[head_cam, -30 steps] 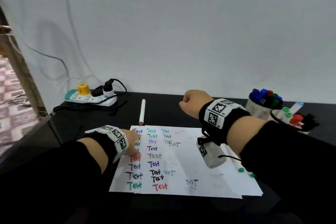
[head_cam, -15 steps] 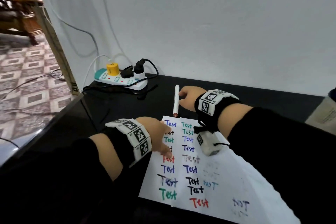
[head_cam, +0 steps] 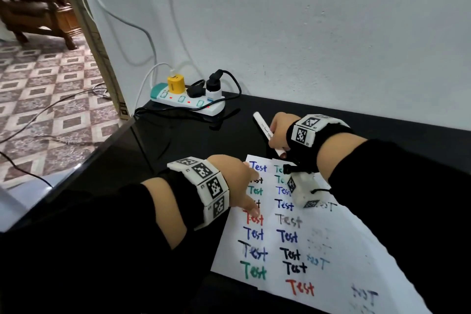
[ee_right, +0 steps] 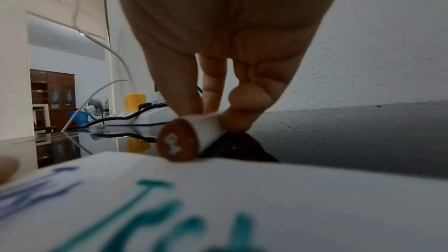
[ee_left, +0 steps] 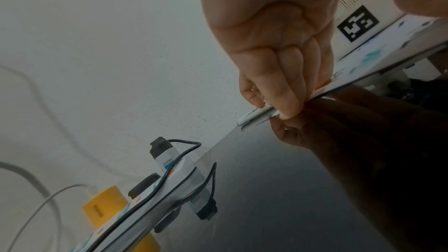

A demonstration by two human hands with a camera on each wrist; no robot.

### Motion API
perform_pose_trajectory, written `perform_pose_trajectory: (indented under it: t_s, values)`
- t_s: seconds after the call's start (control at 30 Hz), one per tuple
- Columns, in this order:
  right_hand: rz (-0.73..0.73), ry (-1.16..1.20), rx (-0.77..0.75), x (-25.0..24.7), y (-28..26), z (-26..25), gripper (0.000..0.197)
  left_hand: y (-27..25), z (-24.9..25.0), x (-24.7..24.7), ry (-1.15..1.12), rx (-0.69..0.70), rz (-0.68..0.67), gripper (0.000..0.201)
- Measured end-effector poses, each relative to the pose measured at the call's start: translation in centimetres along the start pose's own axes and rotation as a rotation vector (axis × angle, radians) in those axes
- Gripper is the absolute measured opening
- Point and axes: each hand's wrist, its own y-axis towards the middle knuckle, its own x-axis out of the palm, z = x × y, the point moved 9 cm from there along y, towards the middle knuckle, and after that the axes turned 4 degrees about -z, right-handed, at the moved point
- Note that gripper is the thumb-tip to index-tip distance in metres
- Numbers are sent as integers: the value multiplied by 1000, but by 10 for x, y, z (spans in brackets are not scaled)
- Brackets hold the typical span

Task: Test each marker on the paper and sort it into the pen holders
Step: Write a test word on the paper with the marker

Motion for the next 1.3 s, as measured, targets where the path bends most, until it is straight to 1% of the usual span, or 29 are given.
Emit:
perform_pose_trajectory:
  t_s: [0.07,0.1,0.2,0.33,0.53,0.6,0.67,0.73,0.8,0.93,1.0,1.1,1.17,1.23,1.3]
  values:
    - [35,66,27,-6,-4,10,48,0,1,1,-1,-1,-8,84]
    - [40,111,36,-8,-9,15,47,-1,1,1,0,-3,-11,84]
    - [40,200,43,-10,-22,34,31,-2,2,1,0,-19,-25,84]
    - [67,340,44,-17,-50,63,23,-7,7,0,-5,-49,-34,82]
    - [51,584,70,-22,-99,101,28,-18,12,6,-78,-86,-16,79]
    - [45,644,64,-24,-114,108,31,-24,13,1,-147,-107,35,81]
    - [17,662,58,-24,-129,112,29,-34,14,-9,-248,-120,131,84]
    - [-18,722,53,-23,-142,115,25,-45,20,-22,-349,-91,235,86]
    - [-35,814,28,-24,-156,117,27,-56,29,-35,-426,-40,329,83]
    - [-21,1020,-46,-31,-176,118,25,-72,36,-57,-586,4,494,65]
    - [-24,1084,-64,-33,-183,119,23,-82,36,-65,-673,11,572,54]
    - [-41,1029,-75,-31,-193,118,26,-95,44,-69,-728,71,614,46]
    - [-30,1050,-99,-32,-200,117,26,-101,53,-70,-674,112,609,33]
    - [24,1168,-109,-35,-204,119,22,-103,57,-70,-651,127,602,25]
    - [101,1340,-124,-40,-205,122,15,-105,58,-68,-704,124,599,20]
